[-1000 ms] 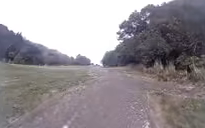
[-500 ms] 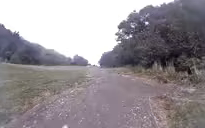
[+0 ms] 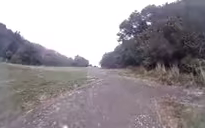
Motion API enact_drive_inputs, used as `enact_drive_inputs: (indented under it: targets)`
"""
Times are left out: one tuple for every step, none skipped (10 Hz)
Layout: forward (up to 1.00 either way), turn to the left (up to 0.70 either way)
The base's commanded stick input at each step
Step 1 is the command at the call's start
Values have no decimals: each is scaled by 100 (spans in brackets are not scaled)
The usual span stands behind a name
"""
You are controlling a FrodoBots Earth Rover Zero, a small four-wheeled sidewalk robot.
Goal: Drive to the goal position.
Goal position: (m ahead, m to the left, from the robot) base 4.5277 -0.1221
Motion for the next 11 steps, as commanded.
enact_drive_inputs:
  targets:
    - [45,0]
    - [45,0]
    - [45,0]
    - [45,0]
    - [45,0]
    - [45,0]
    - [45,-27]
    - [45,-27]
    - [45,-27]
    - [45,-27]
    - [45,-27]
